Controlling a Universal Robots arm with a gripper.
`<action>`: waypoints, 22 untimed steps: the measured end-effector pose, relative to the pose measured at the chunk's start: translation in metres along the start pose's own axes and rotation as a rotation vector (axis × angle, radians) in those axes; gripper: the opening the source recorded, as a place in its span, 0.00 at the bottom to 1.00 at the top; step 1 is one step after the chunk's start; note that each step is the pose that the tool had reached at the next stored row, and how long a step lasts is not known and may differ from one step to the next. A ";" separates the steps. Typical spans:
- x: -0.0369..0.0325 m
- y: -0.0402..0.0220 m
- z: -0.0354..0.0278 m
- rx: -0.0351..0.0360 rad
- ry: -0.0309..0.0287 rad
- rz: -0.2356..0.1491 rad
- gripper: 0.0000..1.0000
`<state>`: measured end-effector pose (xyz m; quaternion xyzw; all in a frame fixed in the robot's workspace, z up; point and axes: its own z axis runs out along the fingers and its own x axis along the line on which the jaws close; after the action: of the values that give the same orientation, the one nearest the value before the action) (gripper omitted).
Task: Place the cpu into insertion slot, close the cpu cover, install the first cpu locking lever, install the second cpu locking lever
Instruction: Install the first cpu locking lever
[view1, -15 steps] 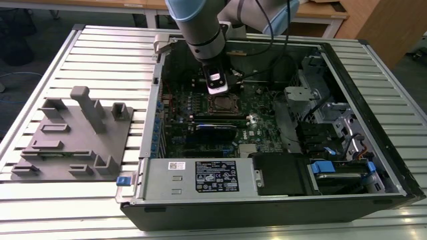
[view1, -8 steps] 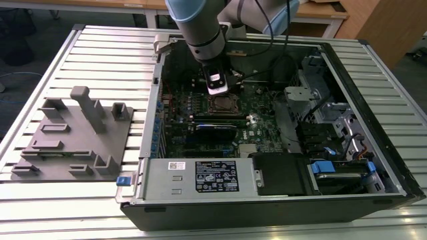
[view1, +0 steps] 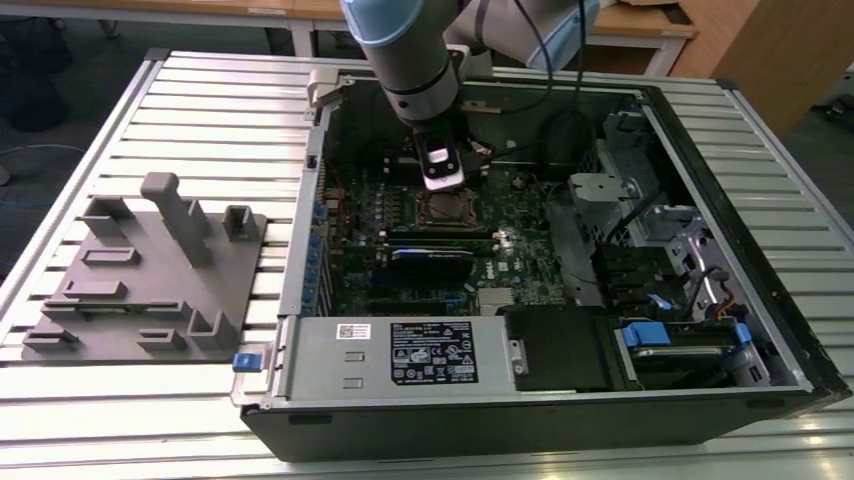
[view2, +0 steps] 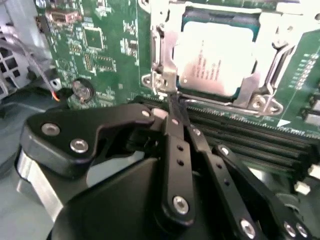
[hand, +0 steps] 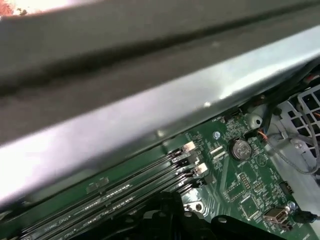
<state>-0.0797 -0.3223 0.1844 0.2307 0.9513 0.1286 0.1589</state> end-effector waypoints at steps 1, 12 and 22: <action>-0.0002 0.0001 -0.0001 -0.0009 0.0009 0.001 0.10; -0.0076 0.0098 -0.0280 -0.0021 0.0087 0.004 0.10; -0.0085 0.0102 -0.0272 0.0652 0.0960 0.017 0.10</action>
<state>-0.0783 -0.3223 0.2147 0.2373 0.9595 0.1098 0.1044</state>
